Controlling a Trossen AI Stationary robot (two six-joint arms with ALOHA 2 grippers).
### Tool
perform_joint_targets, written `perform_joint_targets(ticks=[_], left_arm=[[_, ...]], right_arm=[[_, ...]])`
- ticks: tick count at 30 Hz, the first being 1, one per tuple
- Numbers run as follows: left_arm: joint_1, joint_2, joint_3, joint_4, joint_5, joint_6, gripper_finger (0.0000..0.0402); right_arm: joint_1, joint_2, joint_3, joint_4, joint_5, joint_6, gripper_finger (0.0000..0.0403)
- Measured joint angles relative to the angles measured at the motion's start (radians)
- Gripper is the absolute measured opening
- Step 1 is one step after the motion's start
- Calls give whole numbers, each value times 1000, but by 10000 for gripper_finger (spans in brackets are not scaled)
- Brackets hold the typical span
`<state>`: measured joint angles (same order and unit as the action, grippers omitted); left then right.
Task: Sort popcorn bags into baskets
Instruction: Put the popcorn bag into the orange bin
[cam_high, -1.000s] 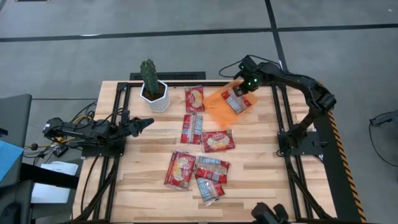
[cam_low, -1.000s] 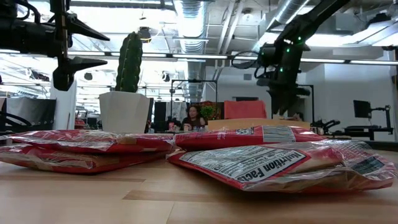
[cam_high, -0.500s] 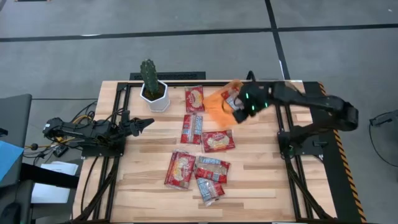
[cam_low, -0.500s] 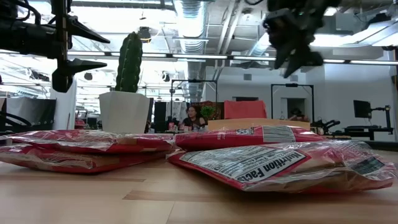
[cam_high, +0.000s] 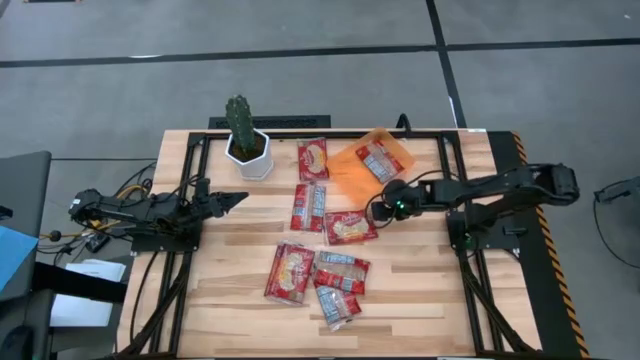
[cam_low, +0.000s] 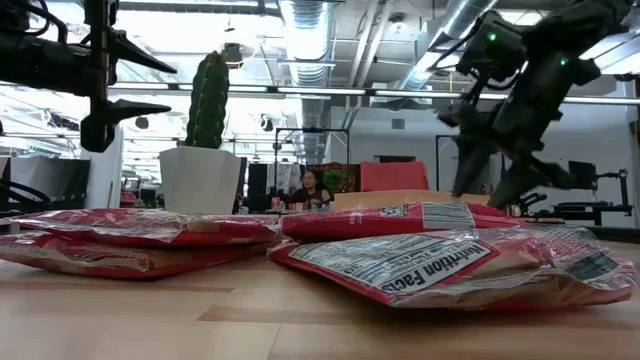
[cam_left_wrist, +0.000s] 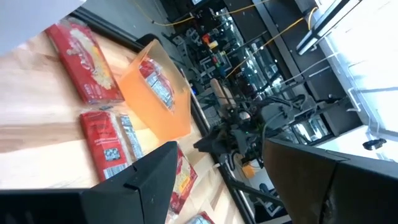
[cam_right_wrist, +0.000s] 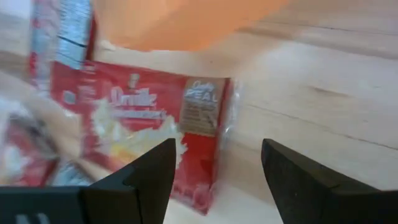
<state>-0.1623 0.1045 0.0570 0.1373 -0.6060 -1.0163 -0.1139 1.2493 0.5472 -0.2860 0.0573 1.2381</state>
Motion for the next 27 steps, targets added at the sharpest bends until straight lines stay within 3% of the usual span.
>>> perform_joint_targets(ticks=[7, 13, 17, 22, 24, 27], left_arm=[[0, 0, 0, -1, 8, -1, 225], [0, 0, 0, -13, 8, -1, 225], [0, 0, 0, -16, 8, 0, 225], [0, 0, 0, -16, 8, 5, 225], [0, 0, 0, -17, 8, 6, 225], [0, 0, 0, -23, 8, 6, 225]], right_arm=[[46, 167, 1, 194, -2, 2, 261], [67, 260, 6, 253, -10, 18, 247], [72, 268, 5, 243, -9, 13, 177], [72, 268, 2, 235, -20, 11, 36], [72, 268, 2, 238, -28, 13, 14], [72, 260, 2, 242, -48, 19, 15]])
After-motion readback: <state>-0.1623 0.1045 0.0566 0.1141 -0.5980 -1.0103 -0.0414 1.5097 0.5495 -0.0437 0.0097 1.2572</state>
